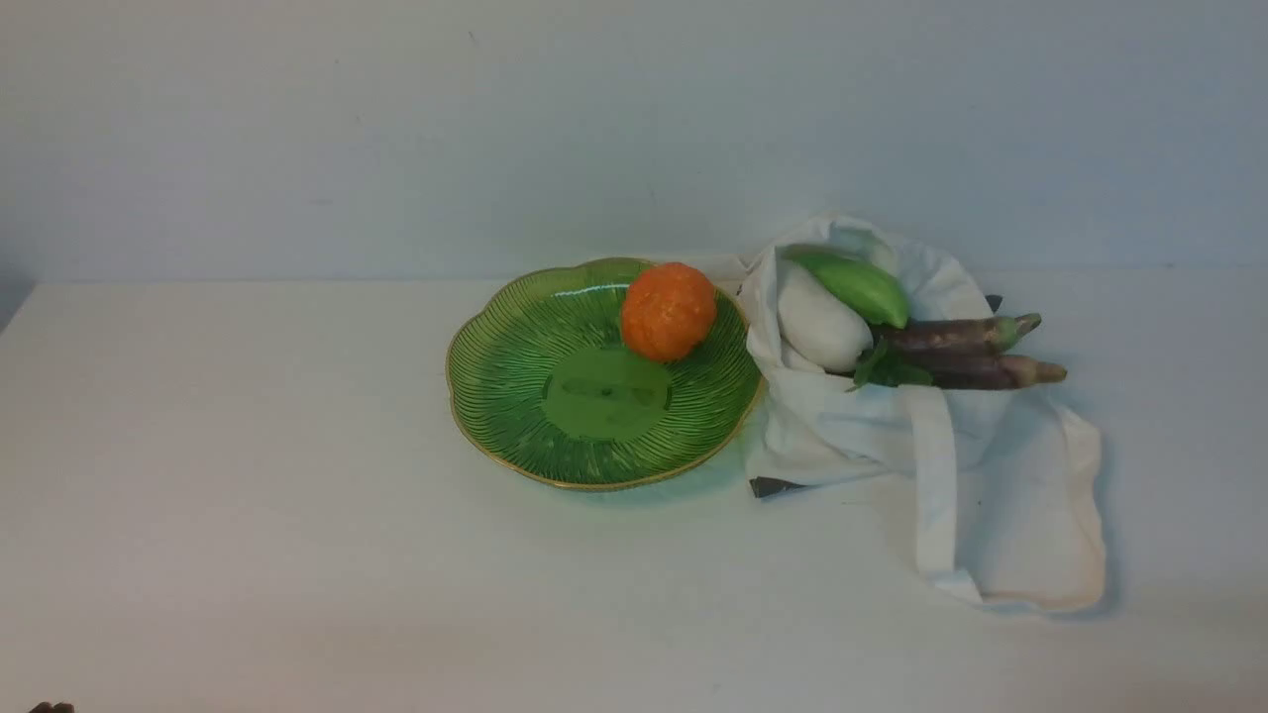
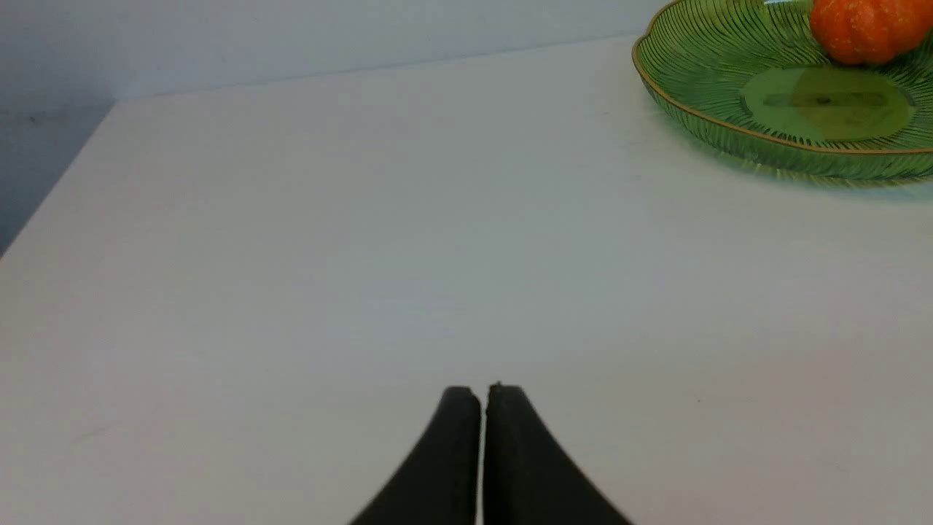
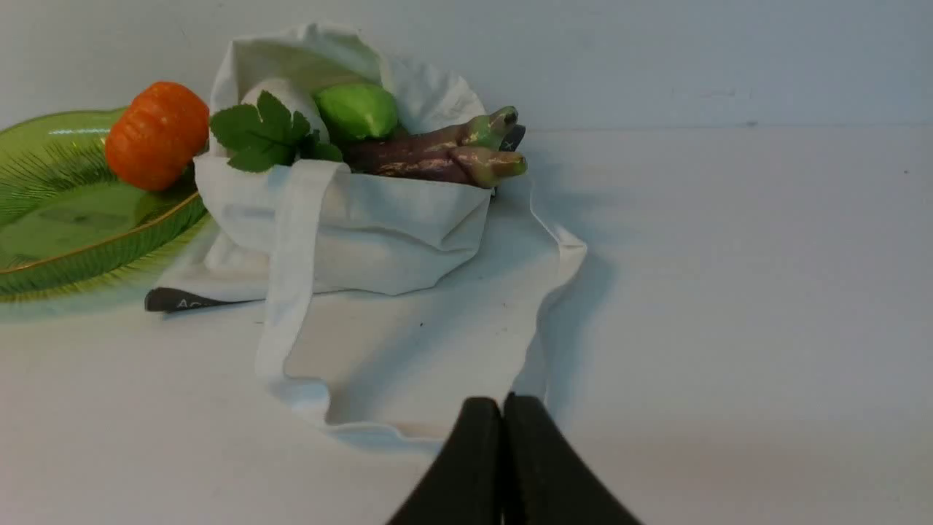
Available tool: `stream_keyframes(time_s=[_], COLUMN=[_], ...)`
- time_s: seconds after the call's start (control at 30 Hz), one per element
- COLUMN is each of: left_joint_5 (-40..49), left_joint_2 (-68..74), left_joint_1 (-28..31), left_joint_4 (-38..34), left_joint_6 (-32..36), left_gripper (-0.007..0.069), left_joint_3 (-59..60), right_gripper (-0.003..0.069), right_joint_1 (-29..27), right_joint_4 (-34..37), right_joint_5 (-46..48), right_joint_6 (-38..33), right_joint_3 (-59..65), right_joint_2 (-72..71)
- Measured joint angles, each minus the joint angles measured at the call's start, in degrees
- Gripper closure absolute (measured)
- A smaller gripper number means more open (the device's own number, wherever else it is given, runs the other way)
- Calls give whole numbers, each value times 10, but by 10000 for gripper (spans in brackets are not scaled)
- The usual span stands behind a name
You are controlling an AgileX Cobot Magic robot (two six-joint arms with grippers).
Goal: Take vegetables from cloth bag on white table place on plate.
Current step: 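Reach into the cloth bag and grasp a vegetable inside it with the right gripper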
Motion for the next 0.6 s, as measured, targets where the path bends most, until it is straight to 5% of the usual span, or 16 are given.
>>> stream_keyframes(time_s=[0.6], left_joint_5=[0], left_joint_2=[0], left_joint_1=[0], left_joint_4=[0], left_joint_6=[0], left_gripper=[629], left_joint_3=[0], right_gripper=[673], right_joint_1=[0], right_joint_4=[0], right_joint_5=[0], right_joint_6=[6], right_joint_3=[0], right_joint_2=[0])
